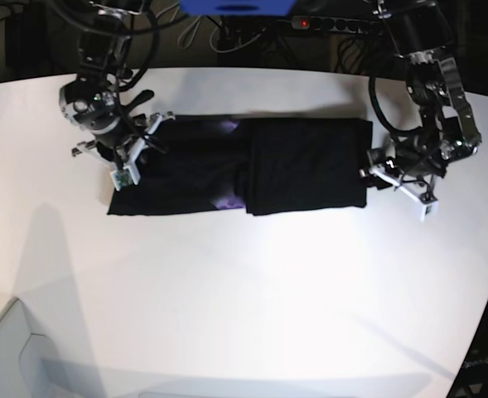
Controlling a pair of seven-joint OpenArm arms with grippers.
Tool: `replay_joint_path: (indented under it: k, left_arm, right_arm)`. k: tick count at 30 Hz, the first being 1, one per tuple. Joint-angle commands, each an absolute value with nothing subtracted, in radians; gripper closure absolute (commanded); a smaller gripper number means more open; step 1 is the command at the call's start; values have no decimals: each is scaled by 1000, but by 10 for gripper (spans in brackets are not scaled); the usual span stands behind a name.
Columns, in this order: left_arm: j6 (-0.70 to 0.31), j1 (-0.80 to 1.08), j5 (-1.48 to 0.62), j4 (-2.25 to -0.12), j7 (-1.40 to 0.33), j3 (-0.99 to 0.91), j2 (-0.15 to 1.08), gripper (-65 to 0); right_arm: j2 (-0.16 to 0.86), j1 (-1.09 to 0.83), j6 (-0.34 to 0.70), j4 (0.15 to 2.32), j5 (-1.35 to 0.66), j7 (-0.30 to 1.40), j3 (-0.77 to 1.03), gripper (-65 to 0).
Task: Layout the t-shirt on the table in an organized manner, then fold the t-shirt properly
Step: 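Fold the strip end with the left gripper toward the right gripper, then release the left gripper and regrasp the strip end with the right gripper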
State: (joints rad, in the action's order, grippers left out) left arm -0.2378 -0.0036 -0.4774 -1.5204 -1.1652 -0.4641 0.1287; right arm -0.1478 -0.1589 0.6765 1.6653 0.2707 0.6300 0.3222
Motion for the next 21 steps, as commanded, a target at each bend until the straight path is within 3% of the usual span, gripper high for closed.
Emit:
replay_joint_path:
  k: [1,5,11,21]
  left_arm:
    - [-240,-27,-498,-1517,-1129,-463,145,-299]
    - [-240,-16,-495,-1432,-1026,-460,148,-283]
    - [-240,-16,-490,-1399,-1023,-460,148,-280]
    - [-240,-2,-498,-1402,-1026,-460,150,-280]
  right_arm:
    - [-148,-166,698,1689,286,668,321,-172]
    - [-150,-168,698,1776,286,670,321,-257]
    - [-150,-160,698,1822,286,734,323,-390]
    - [-150,-151,698,1828,199,762,352,-462]
